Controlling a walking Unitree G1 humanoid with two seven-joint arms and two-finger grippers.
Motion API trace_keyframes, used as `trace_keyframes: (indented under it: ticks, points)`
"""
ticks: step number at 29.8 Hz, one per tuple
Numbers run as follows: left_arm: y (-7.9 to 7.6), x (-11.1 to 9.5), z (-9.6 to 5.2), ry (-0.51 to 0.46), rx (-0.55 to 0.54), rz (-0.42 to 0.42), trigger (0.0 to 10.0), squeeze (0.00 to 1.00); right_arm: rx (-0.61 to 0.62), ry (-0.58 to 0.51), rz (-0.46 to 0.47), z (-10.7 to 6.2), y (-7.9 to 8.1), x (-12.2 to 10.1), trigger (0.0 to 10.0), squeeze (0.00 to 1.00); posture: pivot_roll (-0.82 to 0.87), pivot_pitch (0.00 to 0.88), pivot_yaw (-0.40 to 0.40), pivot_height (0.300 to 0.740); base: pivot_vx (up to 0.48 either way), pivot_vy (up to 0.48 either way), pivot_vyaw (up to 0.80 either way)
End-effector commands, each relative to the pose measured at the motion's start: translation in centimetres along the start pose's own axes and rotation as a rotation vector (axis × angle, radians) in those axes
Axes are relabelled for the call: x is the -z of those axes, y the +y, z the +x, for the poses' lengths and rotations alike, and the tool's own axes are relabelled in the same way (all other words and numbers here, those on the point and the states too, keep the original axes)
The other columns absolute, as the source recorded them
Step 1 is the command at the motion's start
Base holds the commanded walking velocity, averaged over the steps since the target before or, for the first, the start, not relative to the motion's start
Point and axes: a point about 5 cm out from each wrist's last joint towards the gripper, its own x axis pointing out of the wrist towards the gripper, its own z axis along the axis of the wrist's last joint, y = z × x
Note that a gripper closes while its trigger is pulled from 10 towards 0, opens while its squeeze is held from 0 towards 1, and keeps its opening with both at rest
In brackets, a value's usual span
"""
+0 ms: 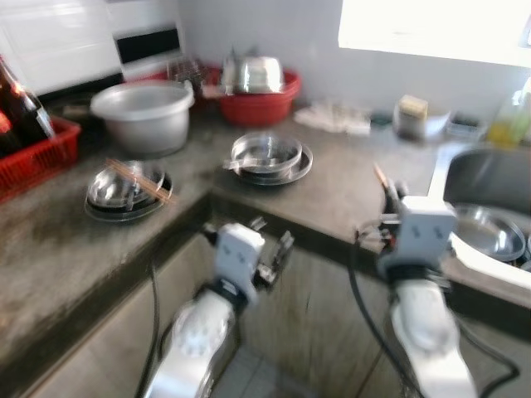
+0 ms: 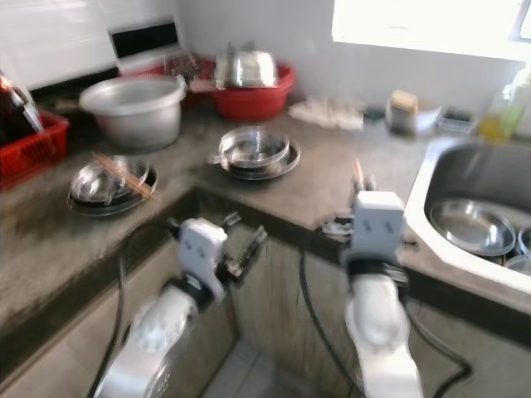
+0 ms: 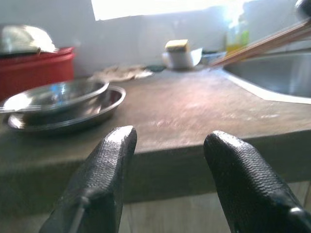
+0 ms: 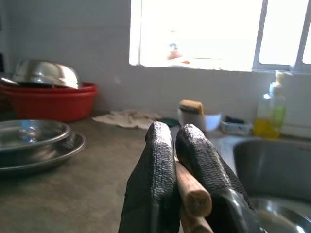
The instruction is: Kitchen organization
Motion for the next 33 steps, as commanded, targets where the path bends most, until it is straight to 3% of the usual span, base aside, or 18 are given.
trace_keyframes:
  ticks: [1,19,33]
  points:
    - [0.69,0.18,-0.21,0.009,-0.025,0.036,10.0,0.0,-0.017,-0.017,0.011,0.03,0.59,-0.55,10.0,0.0,-0.02,0.0,0.025,0.74,0.311,-0.36,-0.77]
    - [0.79,0.17,-0.14,0.006,-0.043,-0.003,10.0,0.0,-0.033,-0.028,0.008,0.14,1.1,-0.79,10.0,0.0,-0.01,0.0,0.025,0.74,0.053,-0.13,-0.76]
    - [0.99,0.35,-0.24,0.018,-0.057,0.026,10.0,0.0,-0.054,-0.006,0.004,0.36,1.3,-0.51,10.0,0.0,-0.01,0.0,0.019,0.74,0.0,0.0,-0.03]
